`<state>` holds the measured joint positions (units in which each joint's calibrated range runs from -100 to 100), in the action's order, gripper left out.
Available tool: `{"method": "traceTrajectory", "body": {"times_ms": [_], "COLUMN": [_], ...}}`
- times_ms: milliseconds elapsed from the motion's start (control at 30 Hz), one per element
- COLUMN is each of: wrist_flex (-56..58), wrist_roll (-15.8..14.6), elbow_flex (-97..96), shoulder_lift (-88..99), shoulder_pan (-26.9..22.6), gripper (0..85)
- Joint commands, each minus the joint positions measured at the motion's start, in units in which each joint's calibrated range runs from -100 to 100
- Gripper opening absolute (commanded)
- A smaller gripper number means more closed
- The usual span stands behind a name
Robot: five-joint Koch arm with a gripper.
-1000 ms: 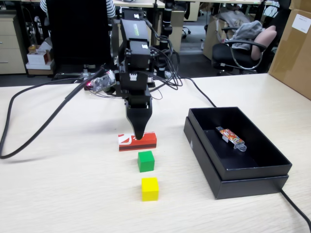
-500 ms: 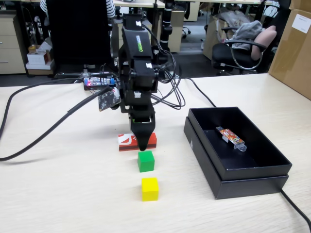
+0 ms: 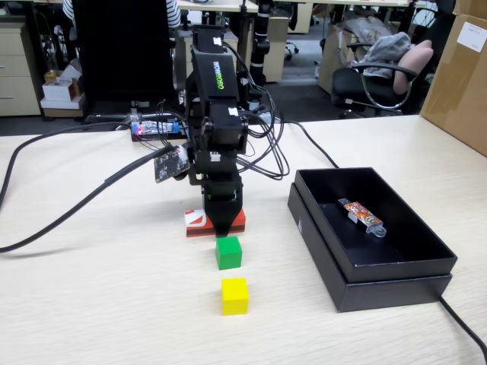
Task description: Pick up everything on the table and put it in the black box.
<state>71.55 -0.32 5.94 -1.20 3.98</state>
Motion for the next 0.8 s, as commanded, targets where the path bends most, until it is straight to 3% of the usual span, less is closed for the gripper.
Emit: {"method": "traceTrajectory", "body": {"times_ms": [0,33,133,300,400,667,767], "wrist_flex": [0.29,0.29,0.29,0.29,0.29,0.29,0.46], "wrist_roll": [0.24,0.29,0.39,0.39,0.39,0.39,0.29], "elbow_flex": [2.59,2.4,2.68,2.31,2.4,-0.04,-2.4], "shoulder_lift": [1.26,1.26,1.26,1.26,1.49,9.06,22.49], "shoulder_pan": [0.0,0.0,0.15,0.15,0.2,-0.05,-2.15], "gripper": [32.6,31.4,17.6,15.8,3.2,2.3,2.4]}}
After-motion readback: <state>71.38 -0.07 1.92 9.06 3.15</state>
